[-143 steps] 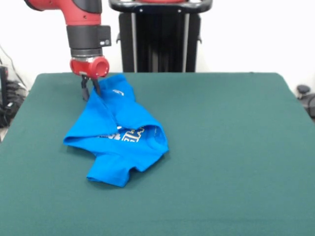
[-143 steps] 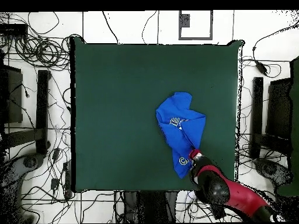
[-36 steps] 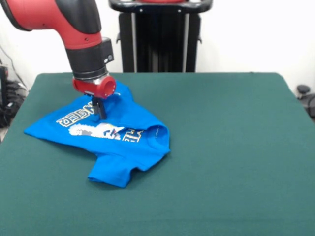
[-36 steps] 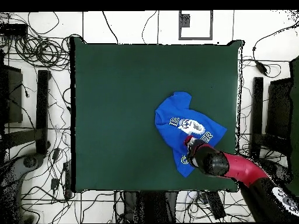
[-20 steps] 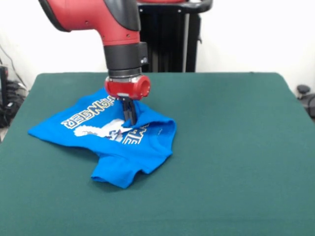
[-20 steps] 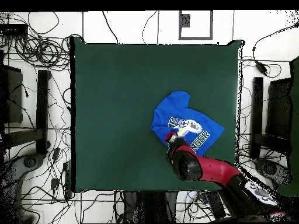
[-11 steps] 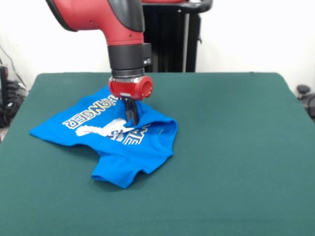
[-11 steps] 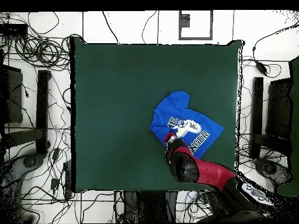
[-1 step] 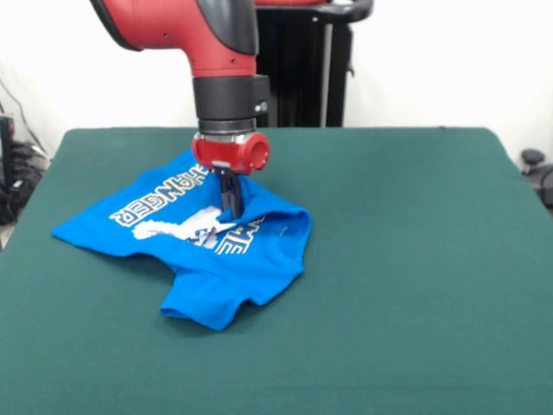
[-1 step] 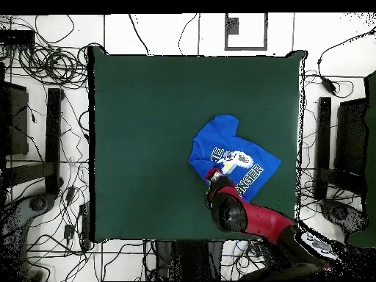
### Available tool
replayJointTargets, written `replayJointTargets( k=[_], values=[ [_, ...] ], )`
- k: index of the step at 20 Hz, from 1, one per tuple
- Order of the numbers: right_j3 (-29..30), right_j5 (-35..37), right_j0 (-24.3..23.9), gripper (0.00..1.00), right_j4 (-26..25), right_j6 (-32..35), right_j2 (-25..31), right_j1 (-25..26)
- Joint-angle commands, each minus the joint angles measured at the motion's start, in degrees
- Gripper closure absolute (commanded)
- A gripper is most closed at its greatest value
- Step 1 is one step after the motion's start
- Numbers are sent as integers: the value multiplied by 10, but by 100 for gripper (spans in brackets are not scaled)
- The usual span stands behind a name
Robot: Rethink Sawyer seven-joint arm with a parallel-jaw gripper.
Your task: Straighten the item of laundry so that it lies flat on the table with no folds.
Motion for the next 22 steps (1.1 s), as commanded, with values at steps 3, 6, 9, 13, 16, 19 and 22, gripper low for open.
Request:
replayJointTargets(
  k=[3, 6, 9, 13, 16, 19, 22],
  values=[
    [53, -5, 39, 0, 43, 111, 1, 11],
    [59, -8, 39, 0, 47, 114, 2, 6],
    [65, -22, 49, 0, 54, 119, -4, 4],
    [76, -33, 67, 0, 71, 124, -14, -6],
    [80, -24, 64, 0, 78, 123, -8, -15],
    [83, -22, 66, 0, 85, 121, -7, -19],
    [82, -21, 61, 0, 85, 119, -1, -17]
  ],
)
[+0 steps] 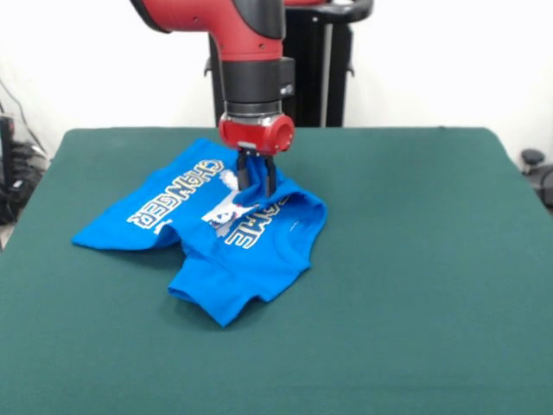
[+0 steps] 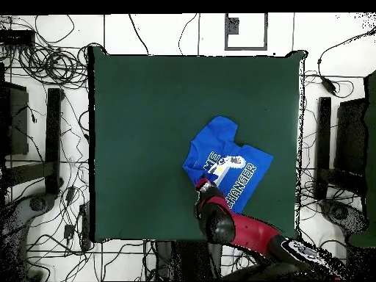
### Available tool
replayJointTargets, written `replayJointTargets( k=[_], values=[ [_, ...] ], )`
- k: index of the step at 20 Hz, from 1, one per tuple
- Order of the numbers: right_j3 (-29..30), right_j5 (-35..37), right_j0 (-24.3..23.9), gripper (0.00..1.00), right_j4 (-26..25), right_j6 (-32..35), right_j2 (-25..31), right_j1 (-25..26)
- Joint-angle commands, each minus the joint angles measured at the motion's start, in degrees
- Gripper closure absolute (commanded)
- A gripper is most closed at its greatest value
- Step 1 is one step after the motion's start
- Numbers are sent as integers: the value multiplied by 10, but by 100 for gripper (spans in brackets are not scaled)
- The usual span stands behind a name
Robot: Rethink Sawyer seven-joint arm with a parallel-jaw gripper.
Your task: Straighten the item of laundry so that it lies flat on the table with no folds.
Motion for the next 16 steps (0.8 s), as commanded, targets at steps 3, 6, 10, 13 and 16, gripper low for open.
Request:
replayJointTargets(
  k=[3, 6, 10, 13, 16],
  values=[
    [17, -14, 15, 0, 38, 124, 32, 11],
    [15, -33, 13, 0, 36, 129, 35, 21],
    [19, -38, 7, 0, 35, 133, 42, 26],
    [27, -37, 5, 0, 35, 135, 49, 24],
    [30, -47, 10, 0, 37, 139, 52, 32]
  ],
)
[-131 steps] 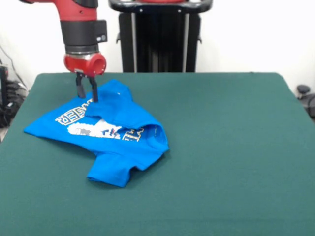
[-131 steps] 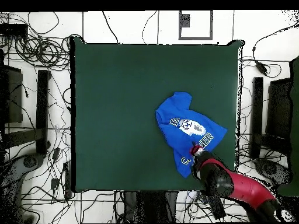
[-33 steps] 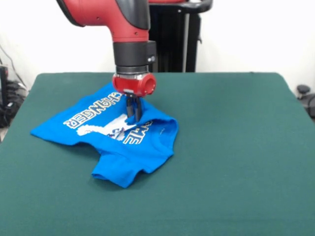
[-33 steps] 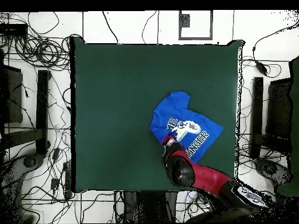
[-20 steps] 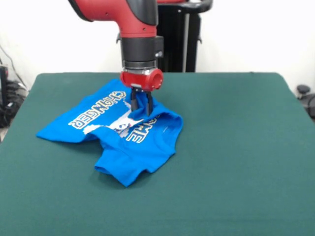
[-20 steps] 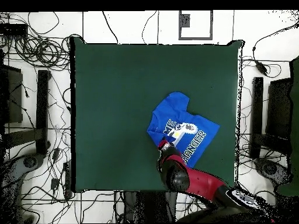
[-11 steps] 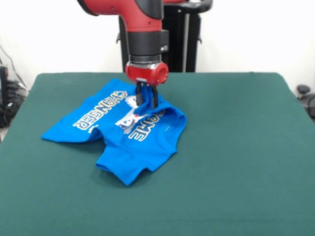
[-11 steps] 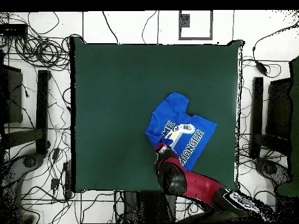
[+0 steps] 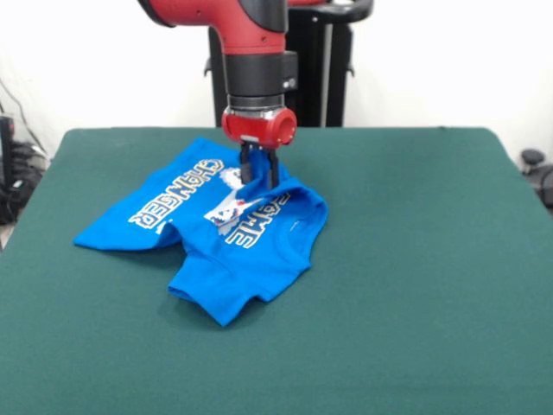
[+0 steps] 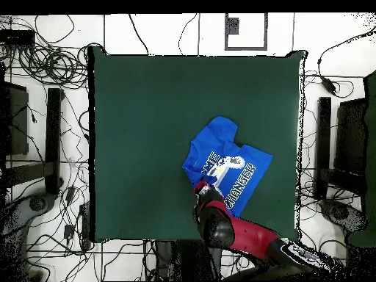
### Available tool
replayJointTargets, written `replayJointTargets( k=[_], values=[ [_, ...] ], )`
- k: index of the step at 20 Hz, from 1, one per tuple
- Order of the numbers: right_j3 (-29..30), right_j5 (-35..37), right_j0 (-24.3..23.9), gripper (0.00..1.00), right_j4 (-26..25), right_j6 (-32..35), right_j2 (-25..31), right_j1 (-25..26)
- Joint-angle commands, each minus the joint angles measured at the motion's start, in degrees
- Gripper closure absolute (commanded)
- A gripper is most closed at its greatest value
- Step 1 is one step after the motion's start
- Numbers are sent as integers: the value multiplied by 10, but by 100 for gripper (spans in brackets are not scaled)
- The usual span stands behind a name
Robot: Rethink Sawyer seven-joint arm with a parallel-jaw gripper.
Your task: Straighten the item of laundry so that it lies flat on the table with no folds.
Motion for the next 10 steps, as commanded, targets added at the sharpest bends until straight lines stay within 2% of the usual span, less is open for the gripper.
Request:
replayJointTargets(
  k=[1, 5, 10],
  values=[
    [11, -32, 14, 0, 33, 140, 55, 38],
    [9, -47, 16, 0, 33, 147, 64, 56],
    [29, -47, 30, 0, 48, 156, 69, 44]
  ],
)
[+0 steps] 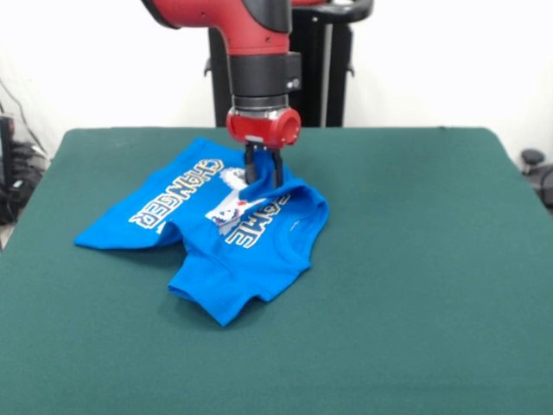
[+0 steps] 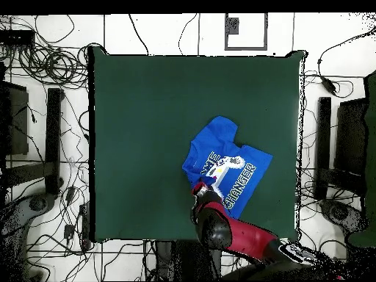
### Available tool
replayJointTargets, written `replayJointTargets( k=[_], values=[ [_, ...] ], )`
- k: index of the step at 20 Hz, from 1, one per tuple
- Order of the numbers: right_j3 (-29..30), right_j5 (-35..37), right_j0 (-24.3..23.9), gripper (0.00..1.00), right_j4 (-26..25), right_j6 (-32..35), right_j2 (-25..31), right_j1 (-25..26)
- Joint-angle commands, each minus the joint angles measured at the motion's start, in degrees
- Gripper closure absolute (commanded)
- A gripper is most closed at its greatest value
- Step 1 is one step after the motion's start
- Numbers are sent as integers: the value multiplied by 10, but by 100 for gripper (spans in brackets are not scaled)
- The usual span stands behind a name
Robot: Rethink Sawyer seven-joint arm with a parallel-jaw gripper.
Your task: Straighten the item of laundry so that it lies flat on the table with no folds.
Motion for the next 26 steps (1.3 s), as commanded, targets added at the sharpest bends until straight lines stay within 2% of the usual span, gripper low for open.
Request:
replayJointTargets(
  k=[1, 7, 21, 26],
  values=[
    [29, -27, 35, 0, 53, 160, 68, 29],
    [55, -32, 48, 0, 80, 170, 77, 11],
    [98, -30, 42, 0, 110, 178, 118, -26],
    [83, -48, 40, 0, 108, 174, 119, 5]
  ],
)
